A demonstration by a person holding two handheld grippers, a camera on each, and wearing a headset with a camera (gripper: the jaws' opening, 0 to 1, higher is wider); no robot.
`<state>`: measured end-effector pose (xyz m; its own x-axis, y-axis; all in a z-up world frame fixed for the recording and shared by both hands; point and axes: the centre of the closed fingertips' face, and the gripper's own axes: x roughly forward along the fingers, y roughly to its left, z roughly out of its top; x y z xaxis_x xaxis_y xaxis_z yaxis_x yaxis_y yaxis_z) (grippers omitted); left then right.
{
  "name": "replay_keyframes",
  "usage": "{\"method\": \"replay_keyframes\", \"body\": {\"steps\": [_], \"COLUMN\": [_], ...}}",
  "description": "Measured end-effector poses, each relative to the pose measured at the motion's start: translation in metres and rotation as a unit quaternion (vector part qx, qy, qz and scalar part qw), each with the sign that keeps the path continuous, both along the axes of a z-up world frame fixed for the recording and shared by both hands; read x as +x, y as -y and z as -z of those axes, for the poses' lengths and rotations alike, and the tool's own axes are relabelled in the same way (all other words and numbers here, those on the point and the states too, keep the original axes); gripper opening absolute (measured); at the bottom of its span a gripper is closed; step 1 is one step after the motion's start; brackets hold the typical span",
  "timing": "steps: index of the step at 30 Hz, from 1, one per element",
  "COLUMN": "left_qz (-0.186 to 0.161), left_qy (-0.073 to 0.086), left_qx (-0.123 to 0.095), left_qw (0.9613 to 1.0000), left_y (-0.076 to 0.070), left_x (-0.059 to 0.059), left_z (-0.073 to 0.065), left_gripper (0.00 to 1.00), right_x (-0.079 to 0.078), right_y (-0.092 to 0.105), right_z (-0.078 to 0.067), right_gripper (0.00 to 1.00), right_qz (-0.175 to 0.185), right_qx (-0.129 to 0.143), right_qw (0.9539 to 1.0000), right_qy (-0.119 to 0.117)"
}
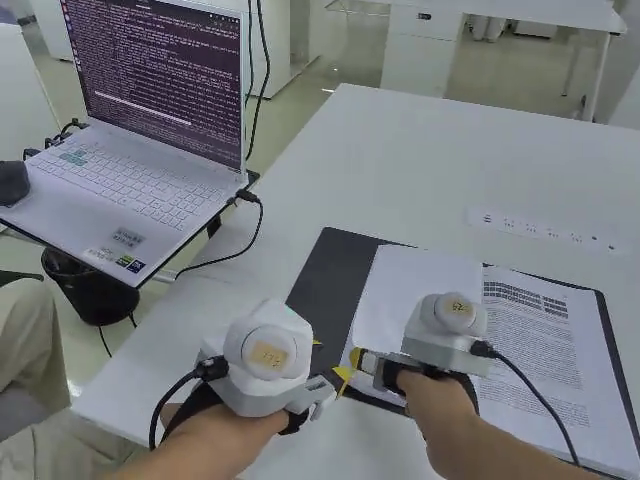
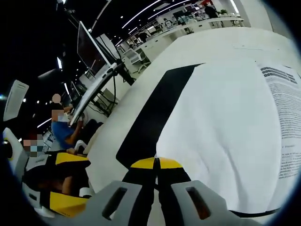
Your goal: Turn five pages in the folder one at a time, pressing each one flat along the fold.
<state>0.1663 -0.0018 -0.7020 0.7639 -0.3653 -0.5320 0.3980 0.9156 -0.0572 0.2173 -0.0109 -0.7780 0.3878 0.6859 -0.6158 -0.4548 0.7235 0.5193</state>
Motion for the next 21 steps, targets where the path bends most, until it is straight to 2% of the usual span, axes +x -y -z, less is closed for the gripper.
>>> {"method": "replay_keyframes", "body": {"steps": [3,7,9,11,14,16,21], "left_qz": [0.000,0.004,0.003,0.007,0.011,0.016,0.026], "left_qy": [-0.004,-0.014,-0.017,-0.020,-0.024,-0.026,-0.025], "left_qx": [0.003,0.011,0.012,0.013,0.015,0.019,0.021], "left_qw": [1.0000,0.9998,0.9998,0.9997,0.9995,0.9994,0.9991], "left_y": [0.000,0.001,0.001,0.004,0.008,0.012,0.024], "left_x": [0.002,0.002,0.002,0.001,0.003,0.005,0.014], "left_z": [0.004,0.013,0.015,0.018,0.023,0.026,0.031], "left_gripper": [0.26,0.26,0.26,0.26,0.26,0.26,0.25], "right_x": [-0.003,-0.002,-0.003,-0.002,0.003,0.004,0.013], "right_y": [0.000,0.000,-0.001,-0.006,-0.003,0.000,0.009], "right_z": [0.003,0.006,0.004,-0.003,-0.012,-0.016,-0.032], "right_gripper": [0.00,0.00,0.03,0.07,0.05,0.06,0.07], "right_qz": [-0.007,-0.010,-0.012,-0.005,0.001,0.002,0.020], "right_qx": [-0.008,-0.005,0.009,0.049,0.063,0.068,0.102], "right_qw": [0.9999,0.9999,0.9999,0.9988,0.9979,0.9977,0.9946], "right_qy": [0.006,0.009,0.006,-0.004,0.011,0.008,0.012]}}
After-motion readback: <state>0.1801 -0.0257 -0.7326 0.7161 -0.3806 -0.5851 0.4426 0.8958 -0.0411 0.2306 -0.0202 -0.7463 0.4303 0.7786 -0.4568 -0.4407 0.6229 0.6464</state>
